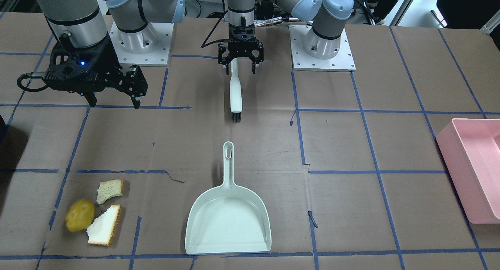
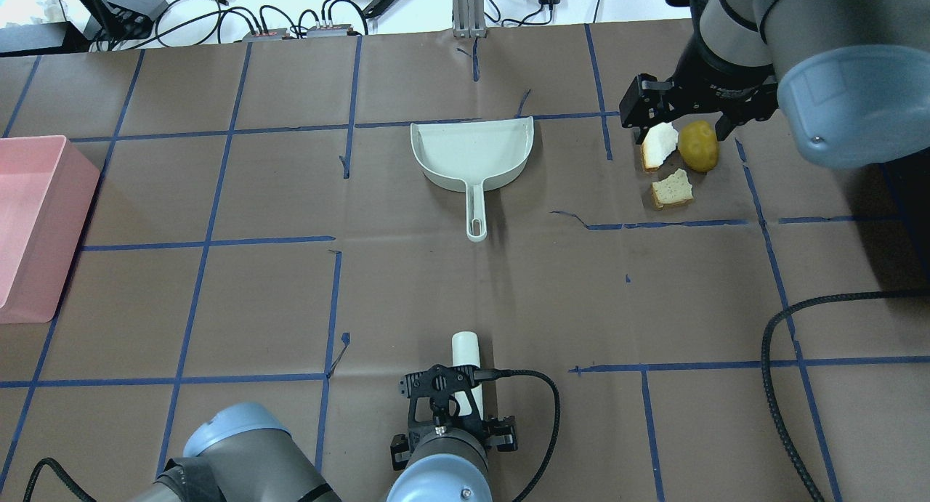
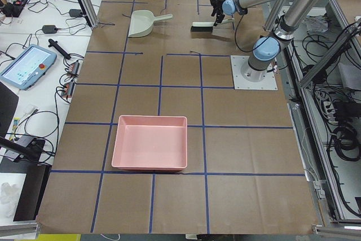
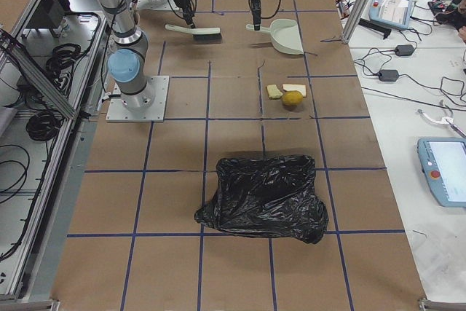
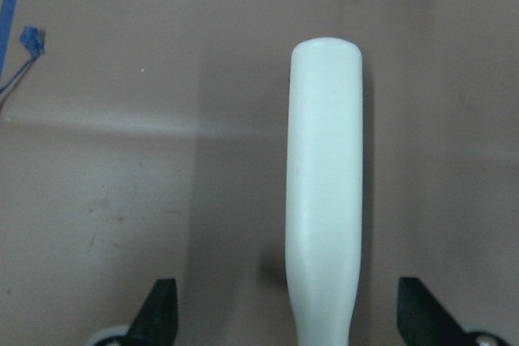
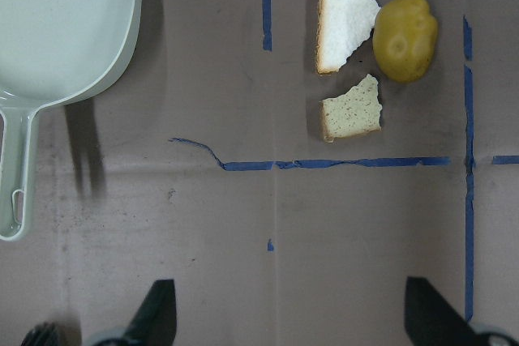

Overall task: Sweep and dump trash in nearest bin
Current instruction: 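Lower the left gripper over the white brush handle and align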

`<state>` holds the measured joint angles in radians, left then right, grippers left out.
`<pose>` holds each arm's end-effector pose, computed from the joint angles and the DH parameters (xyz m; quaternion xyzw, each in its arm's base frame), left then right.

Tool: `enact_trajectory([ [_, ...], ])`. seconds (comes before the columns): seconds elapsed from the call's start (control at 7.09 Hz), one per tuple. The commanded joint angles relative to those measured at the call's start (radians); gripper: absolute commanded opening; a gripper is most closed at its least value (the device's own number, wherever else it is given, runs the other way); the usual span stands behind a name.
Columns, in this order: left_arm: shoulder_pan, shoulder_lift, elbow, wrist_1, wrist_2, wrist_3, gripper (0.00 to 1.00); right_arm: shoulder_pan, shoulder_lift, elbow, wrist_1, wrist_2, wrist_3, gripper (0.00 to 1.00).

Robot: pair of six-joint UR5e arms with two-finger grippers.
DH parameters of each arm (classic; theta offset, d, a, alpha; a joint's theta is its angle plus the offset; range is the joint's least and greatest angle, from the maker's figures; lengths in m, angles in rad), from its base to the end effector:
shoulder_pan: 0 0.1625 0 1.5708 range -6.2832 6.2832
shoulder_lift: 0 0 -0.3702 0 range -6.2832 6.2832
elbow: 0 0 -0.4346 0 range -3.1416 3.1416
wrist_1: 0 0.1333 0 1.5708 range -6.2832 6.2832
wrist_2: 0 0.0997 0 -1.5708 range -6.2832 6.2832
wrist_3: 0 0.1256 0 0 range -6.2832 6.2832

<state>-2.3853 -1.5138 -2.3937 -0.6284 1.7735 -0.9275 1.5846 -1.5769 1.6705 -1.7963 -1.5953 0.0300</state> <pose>-0.3737 -0.2041 0.1272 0.0649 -0.9889 0.1336 0.0022 0.1377 -0.5439 0.3807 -0.0089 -0.9977 0.0661 0.0108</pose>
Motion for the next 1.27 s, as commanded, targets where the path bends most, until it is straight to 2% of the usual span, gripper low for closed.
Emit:
enact_trajectory([
  [0.0,-0.058,-0.02,-0.001,0.001,-0.011,-0.034,0.96,0.0,0.0,0.0,0.0,0.0,0.001,1.0],
  [0.56,-0.103,-0.028,-0.018,-0.005,-0.011,-0.042,0.95,0.0,0.0,0.002,0.0,-0.002,0.001,1.0],
  [1.13,-0.117,-0.013,-0.035,-0.002,-0.013,-0.045,0.85,0.0,0.0,0.002,0.0,-0.002,-0.001,1.0],
])
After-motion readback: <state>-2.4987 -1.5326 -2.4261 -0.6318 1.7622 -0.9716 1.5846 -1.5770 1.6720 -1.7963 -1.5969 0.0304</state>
